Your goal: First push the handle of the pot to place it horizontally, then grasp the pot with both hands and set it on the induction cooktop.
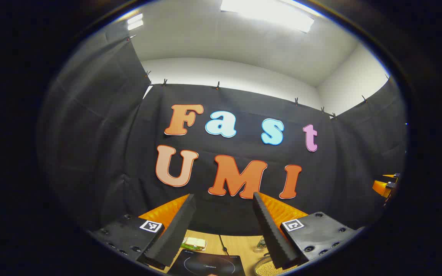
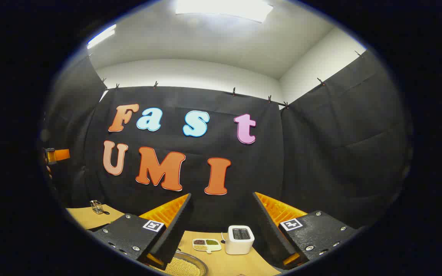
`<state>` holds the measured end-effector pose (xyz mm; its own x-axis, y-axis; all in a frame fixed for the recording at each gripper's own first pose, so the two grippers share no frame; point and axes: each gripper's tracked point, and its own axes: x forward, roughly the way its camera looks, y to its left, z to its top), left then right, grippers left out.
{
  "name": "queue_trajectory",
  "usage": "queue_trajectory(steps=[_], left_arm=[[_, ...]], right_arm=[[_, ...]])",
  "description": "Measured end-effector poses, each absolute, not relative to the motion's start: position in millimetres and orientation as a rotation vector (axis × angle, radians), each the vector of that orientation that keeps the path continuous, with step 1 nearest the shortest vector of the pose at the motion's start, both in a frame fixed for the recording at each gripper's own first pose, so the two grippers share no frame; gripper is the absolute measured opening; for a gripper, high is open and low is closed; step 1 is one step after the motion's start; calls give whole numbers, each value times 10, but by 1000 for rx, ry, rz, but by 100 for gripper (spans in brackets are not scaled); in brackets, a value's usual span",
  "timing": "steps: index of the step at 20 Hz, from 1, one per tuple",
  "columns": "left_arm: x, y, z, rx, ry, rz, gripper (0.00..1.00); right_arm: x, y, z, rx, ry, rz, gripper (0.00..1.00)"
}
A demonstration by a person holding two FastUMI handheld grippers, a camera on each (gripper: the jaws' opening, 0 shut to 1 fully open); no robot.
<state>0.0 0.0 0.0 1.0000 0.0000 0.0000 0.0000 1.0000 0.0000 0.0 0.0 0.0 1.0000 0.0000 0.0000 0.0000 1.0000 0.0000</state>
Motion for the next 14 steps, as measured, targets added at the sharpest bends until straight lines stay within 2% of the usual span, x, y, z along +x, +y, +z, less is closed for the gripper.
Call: queue_trajectory(steps=[14], left_arm=[[40, -86, -168, 60, 31, 7, 98]], right_arm=[[-56, 101, 53, 4, -8, 46, 95]])
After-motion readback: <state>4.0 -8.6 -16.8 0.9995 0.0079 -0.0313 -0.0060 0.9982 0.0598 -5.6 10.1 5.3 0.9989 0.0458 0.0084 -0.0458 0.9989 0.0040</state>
